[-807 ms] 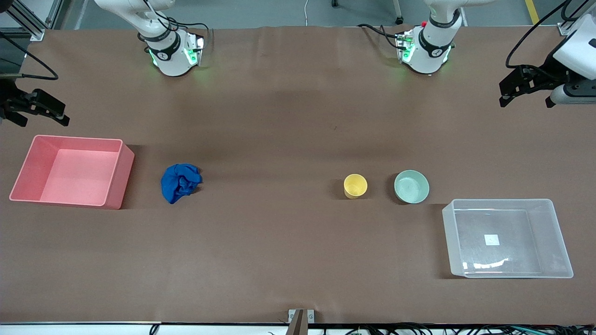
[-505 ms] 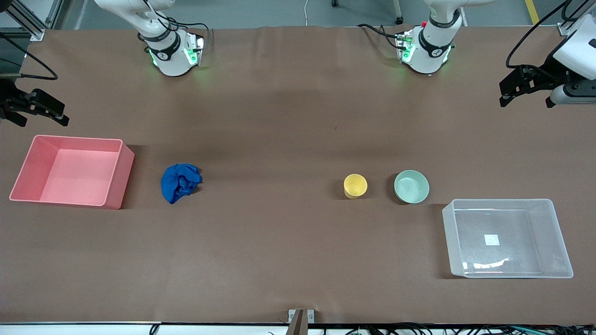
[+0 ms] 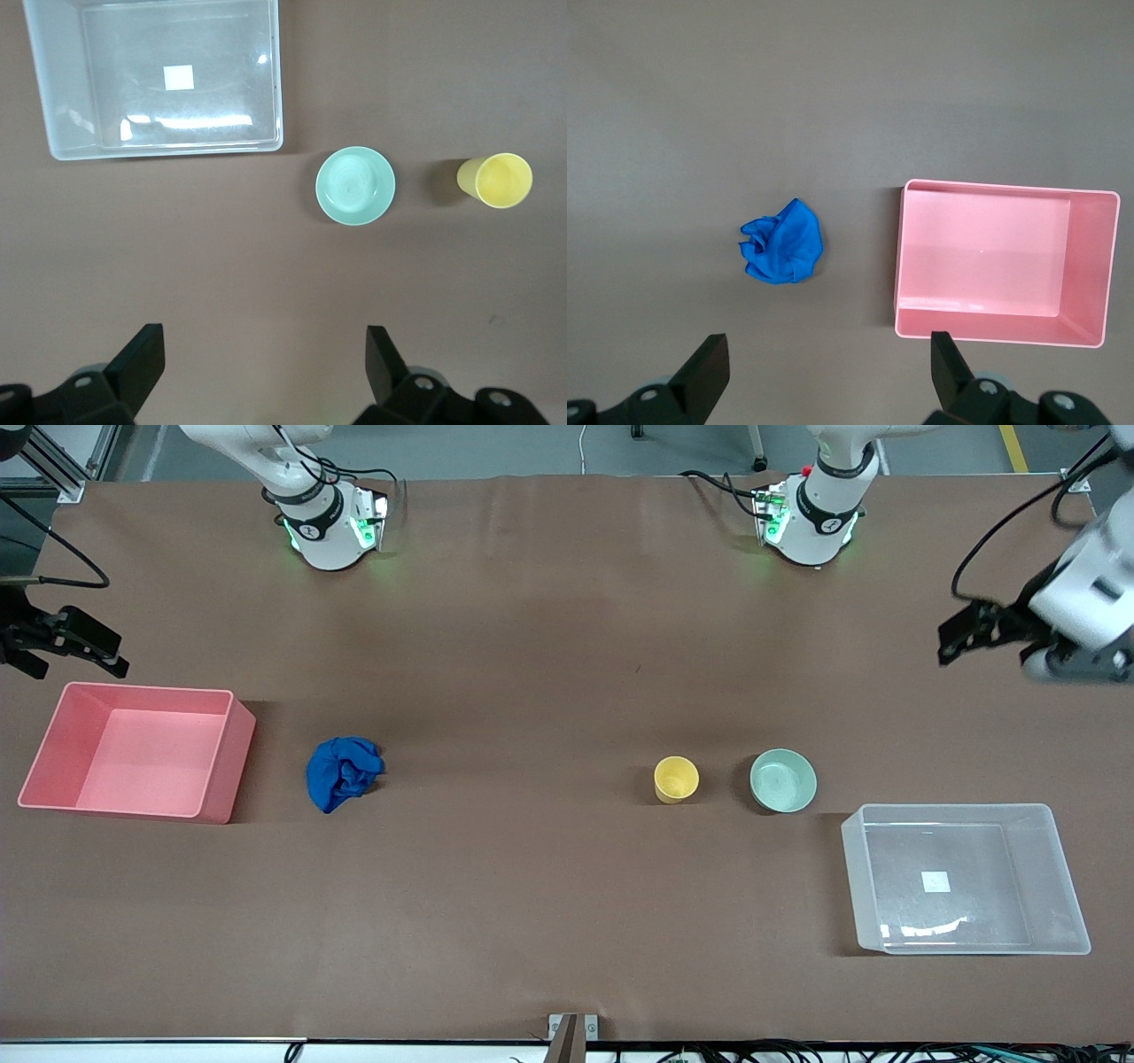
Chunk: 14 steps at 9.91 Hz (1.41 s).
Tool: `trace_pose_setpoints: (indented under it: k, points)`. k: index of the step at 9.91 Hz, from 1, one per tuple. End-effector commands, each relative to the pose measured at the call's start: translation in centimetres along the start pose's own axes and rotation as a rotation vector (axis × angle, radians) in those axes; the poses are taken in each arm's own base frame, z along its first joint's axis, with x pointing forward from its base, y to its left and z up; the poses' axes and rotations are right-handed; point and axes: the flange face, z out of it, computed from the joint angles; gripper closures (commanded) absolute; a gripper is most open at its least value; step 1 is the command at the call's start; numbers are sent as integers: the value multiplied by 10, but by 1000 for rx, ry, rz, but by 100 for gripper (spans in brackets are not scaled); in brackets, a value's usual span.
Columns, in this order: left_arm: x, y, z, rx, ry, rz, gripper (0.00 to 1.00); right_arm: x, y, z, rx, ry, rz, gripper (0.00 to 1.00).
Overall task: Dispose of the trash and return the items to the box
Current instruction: 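Move the right gripper toward the blue cloth while the left gripper reaches the bowl, then grasp the blue cloth with the right gripper while the left gripper grasps the bowl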
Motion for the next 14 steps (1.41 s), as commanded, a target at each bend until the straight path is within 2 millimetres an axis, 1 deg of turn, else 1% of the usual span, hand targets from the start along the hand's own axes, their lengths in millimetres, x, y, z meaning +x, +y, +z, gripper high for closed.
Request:
trace_pose_setpoints:
  k: [1, 2, 3, 4, 5, 6, 7, 8, 9, 10, 12, 13, 14]
  points:
    - [1, 5, 78, 3, -17, -69, 0, 5, -1, 6, -2, -2, 4, 0]
    - [2, 11, 108, 0, -3, -136, 0, 11, -1, 21, -3, -20, 5, 0]
    - [2, 19, 137, -6, 21, -206, 0, 20, -5, 42, -4, -30, -1, 0]
    - [2, 30, 164, -11, 24, -231, 0, 32, -15, 70, -5, -15, -19, 0]
    - [2, 35, 192, -17, 19, -242, 0, 42, -26, 97, -6, -33, -35, 0]
    - [1, 35, 218, -24, 28, -244, 0, 51, -41, 127, -7, -66, -60, 0]
    - [-1, 36, 251, -37, 40, -246, 0, 64, -52, 161, -8, -72, -75, 0]
    - [-3, 37, 280, -52, 63, -246, 5, 75, -62, 201, -9, -61, -86, 0]
    - [-4, 37, 306, -66, 81, -248, 11, 78, -75, 237, -9, -72, -81, 0]
    - [-2, 38, 326, -73, 72, -253, 17, 78, -95, 270, -13, -82, -81, 1]
    - [-1, 39, 354, -86, 69, -255, 27, 64, -124, 324, -17, -83, -80, 2]
    - [0, 40, 365, -92, 71, -257, 36, 54, -136, 348, -23, -119, -100, 2]
    - [-1, 41, 375, -97, 69, -257, 56, 38, -143, 370, -29, -166, -116, 4]
